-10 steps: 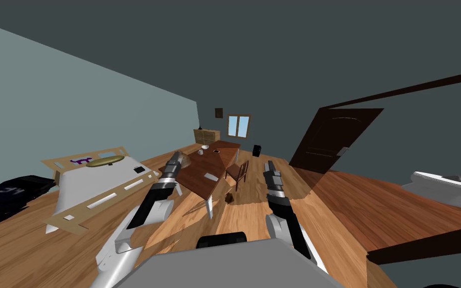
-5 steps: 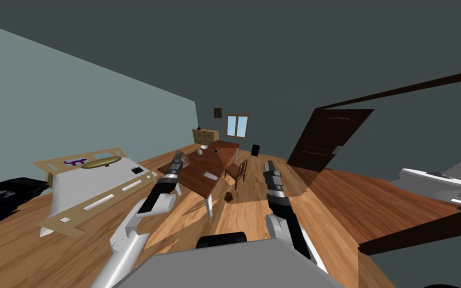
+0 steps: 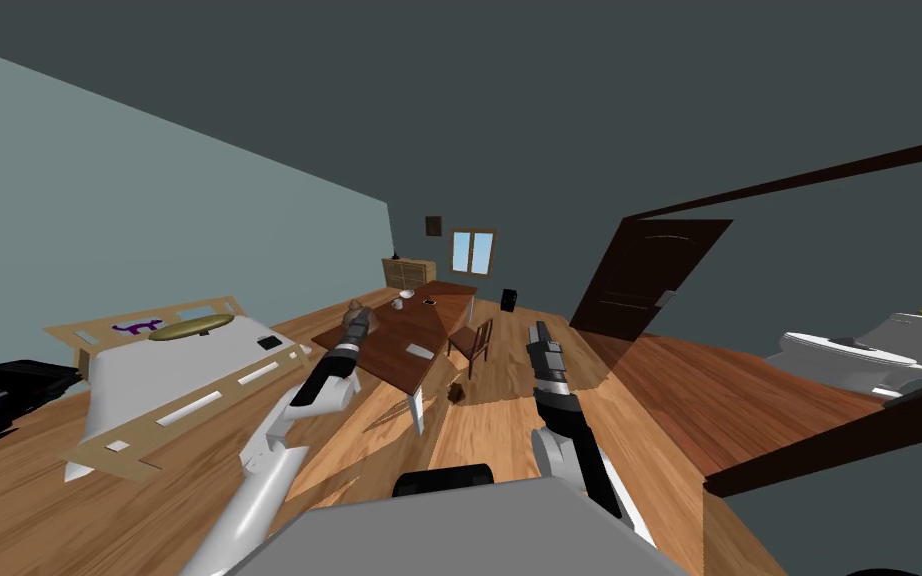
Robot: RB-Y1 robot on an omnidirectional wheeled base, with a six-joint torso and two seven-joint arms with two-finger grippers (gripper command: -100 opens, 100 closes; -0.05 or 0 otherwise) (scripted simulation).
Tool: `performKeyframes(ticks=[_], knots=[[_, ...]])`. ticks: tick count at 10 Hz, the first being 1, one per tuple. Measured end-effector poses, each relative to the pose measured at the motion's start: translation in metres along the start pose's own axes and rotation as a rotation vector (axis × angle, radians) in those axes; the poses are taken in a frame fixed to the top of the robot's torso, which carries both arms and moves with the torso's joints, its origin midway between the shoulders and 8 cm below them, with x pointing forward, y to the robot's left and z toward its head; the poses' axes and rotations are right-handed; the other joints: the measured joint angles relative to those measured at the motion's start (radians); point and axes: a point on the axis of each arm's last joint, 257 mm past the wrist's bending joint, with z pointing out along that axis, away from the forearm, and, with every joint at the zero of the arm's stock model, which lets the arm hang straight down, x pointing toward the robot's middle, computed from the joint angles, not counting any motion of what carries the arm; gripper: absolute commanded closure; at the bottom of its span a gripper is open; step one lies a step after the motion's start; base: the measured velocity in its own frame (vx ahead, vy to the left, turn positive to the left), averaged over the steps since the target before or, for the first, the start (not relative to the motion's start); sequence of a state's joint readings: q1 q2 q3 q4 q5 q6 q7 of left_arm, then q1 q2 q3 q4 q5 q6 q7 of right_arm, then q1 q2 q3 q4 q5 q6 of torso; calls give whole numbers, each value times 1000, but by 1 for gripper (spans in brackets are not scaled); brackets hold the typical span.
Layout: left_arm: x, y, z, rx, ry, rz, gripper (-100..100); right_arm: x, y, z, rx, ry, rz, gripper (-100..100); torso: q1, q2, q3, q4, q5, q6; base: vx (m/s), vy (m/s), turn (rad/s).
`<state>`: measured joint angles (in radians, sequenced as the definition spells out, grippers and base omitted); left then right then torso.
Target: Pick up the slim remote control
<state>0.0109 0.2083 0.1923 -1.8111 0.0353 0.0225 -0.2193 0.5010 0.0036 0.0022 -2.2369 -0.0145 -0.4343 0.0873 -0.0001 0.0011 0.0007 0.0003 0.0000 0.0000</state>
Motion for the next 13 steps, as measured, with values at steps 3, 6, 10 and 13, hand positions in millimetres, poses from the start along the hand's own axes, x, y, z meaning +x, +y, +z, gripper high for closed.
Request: performKeyframes(ticks=[3, 6, 10, 13], knots=[[5, 30, 13, -101, 18, 24, -100, 0, 0, 0, 0, 0, 0, 0, 0, -1, 0, 0, 0, 0, -14, -7, -54], [9, 62, 19, -199, 39, 41, -100, 0, 0, 0, 0, 0, 0, 0, 0, -1, -1, 0, 0, 0, -4, -6, -35], [14, 99, 30, -333, 73, 62, -100, 0, 0, 0, 0, 0, 0, 0, -1, -2, -1, 0, 0, 0, 2, -12, -59], [20, 135, 30, -448, 106, 73, -100, 0, 0, 0, 0, 0, 0, 0, -1, -3, -2, -1, 0, 0, 18, -12, -62]])
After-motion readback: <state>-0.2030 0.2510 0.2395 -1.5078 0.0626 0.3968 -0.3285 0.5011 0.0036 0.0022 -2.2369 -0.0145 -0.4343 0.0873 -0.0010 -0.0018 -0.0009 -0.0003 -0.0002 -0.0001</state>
